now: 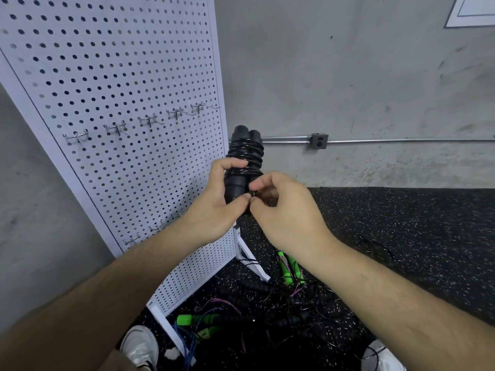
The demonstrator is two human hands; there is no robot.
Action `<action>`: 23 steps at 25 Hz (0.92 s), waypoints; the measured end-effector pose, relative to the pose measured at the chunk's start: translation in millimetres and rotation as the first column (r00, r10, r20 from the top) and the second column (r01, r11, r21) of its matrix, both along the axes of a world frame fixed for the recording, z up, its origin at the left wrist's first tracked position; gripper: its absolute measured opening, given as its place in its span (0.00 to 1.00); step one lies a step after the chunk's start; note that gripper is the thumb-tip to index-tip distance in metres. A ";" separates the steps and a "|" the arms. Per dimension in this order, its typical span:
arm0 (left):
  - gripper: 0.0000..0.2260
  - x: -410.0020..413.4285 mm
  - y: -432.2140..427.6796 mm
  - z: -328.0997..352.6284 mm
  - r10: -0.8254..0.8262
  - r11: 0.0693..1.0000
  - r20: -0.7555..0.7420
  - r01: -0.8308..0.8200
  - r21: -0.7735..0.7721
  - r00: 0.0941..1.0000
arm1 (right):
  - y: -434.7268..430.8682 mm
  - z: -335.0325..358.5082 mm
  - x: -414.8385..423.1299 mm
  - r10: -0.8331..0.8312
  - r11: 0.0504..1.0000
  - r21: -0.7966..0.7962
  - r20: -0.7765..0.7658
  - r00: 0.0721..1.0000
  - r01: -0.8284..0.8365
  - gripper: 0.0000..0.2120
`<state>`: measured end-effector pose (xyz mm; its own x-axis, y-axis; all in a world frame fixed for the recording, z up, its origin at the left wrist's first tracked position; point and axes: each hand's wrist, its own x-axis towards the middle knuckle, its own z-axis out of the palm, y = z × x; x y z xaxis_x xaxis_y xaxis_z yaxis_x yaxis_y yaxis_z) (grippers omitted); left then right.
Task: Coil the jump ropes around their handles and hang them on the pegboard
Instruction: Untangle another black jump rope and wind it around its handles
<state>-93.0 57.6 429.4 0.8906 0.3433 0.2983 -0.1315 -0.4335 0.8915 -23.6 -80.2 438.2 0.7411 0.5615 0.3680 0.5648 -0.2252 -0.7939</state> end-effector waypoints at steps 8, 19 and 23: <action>0.26 -1.4 4.0 3.6 -0.060 0.998 -0.048 0.059 -0.035 0.997 | 3.3 8.6 1.0 0.280 0.930 0.353 -0.499 0.820 -0.103 0.17; 0.25 -6.0 3.0 1.3 -0.075 0.997 -0.016 0.075 -0.003 0.997 | 4.9 10.6 8.8 0.249 0.954 0.252 -0.367 0.896 -0.162 0.11; 0.24 -6.0 4.6 -0.4 -0.091 0.994 -0.025 0.092 0.050 0.996 | 2.8 12.7 10.9 0.284 0.949 0.236 -0.346 0.894 -0.210 0.12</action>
<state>-99.0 62.2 429.1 0.9242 0.2449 0.2932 -0.1531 -0.4658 0.8716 -12.6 -77.5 450.9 0.6901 0.6925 0.2101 0.2379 0.0570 -0.9696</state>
